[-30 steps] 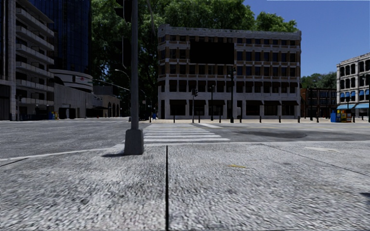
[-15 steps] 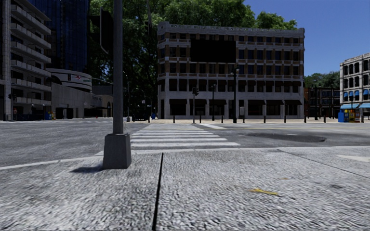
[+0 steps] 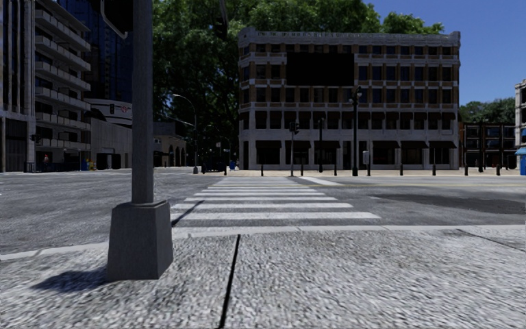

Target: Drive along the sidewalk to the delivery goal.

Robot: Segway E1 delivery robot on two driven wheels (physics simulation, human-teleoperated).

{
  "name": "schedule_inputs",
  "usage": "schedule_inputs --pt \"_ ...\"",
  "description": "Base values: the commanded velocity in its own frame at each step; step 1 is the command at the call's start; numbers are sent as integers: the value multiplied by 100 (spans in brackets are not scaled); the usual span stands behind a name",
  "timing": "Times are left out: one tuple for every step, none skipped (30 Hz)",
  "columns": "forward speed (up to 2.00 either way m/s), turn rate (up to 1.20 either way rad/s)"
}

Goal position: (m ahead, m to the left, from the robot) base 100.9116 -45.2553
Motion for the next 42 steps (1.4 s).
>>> schedule_inputs --pt "195 35" --pt "195 35" --pt "195 36" --pt "195 28" --pt "195 0" --pt "195 0" --pt "195 0" --pt "195 0" --pt "195 0" --pt "195 0" --pt "195 0" --pt "195 0" --pt "195 0" --pt "195 0" --pt "195 0" --pt "195 0" --pt "195 0" --pt "195 0" --pt "195 0" --pt "195 0" --pt "195 0" --pt "195 0" --pt "195 0" --pt "195 0" --pt "195 0" --pt "195 0" --pt "195 0" --pt "195 0" --pt "195 0" --pt "195 0" --pt "195 0" --pt "195 0" --pt "195 0" --pt "195 0" --pt "195 0" --pt "191 0" --pt "178 0" --pt "167 0" --pt "167 0" --pt "150 0" --pt "140 0" --pt "135 0"
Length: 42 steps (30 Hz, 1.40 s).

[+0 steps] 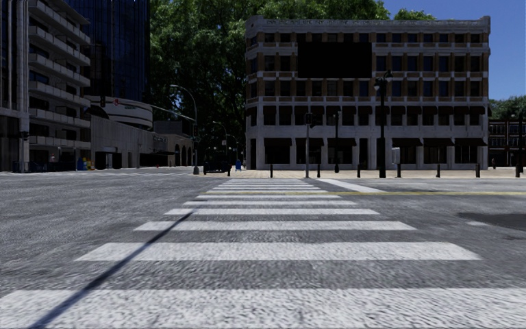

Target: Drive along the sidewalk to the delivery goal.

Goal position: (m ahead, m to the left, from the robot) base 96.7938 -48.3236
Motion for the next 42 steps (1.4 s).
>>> schedule_inputs --pt "134 0" --pt "134 0" --pt "134 0" --pt "134 0" --pt "133 0" --pt "133 0" --pt "133 0" --pt "133 0" --pt "133 0" --pt "133 0" --pt "133 0" --pt "133 0" --pt "136 0" --pt "140 0" --pt "146 0" --pt "149 0" --pt "149 0" --pt "152 2" --pt "152 5" --pt "153 6" --pt "153 6" --pt "153 6" --pt "153 6" --pt "153 6" --pt "153 6" --pt "153 6" --pt "154 6" --pt "154 6" --pt "154 6" --pt "154 6" --pt "155 6" --pt "155 6" --pt "156 6" --pt "158 6" --pt "158 6" --pt "168 6" --pt "184 6" --pt "188 6" --pt "188 6" --pt "189 6" --pt "190 6" --pt "190 6"
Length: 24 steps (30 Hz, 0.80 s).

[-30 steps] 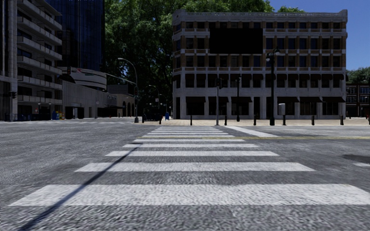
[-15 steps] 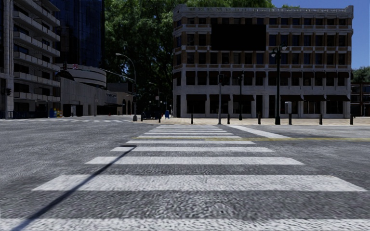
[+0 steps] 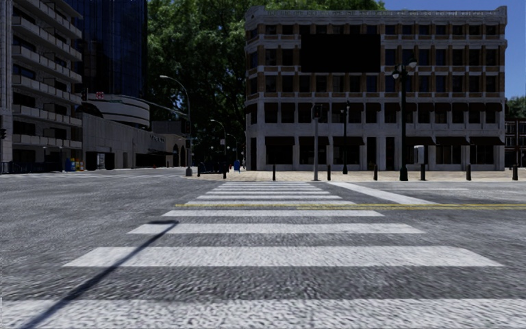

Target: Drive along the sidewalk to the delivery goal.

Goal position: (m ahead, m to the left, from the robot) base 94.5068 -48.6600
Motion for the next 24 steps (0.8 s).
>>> schedule_inputs --pt "190 6" --pt "190 6" --pt "190 10" --pt "190 12" --pt "190 13" --pt "190 13" --pt "190 13" --pt "190 13" --pt "190 18" --pt "190 21" --pt "190 21" --pt "190 21" --pt "190 21" --pt "190 13" --pt "190 2" --pt "190 2" --pt "190 0" --pt "190 0" --pt "190 0" --pt "190 0" --pt "190 0" --pt "190 0" --pt "190 0" --pt "190 0"
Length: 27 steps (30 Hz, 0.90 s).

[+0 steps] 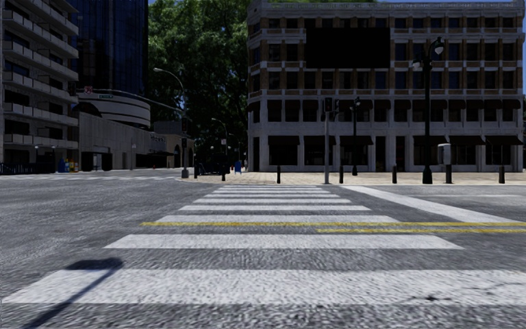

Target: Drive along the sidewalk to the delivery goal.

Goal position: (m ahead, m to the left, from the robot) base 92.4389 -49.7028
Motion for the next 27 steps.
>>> schedule_inputs --pt "190 0" --pt "190 0" --pt "190 0" --pt "190 0" --pt "190 0" --pt "190 5" --pt "190 14" --pt "190 18" --pt "190 19" --pt "190 19" --pt "190 19" --pt "190 19" --pt "190 19" --pt "190 17" --pt "190 17" --pt "190 5" --pt "190 1" --pt "190 0" --pt "190 0" --pt "190 0" --pt "190 0" --pt "190 0" --pt "190 0" --pt "190 0" --pt "190 0" --pt "190 4" --pt "190 13"
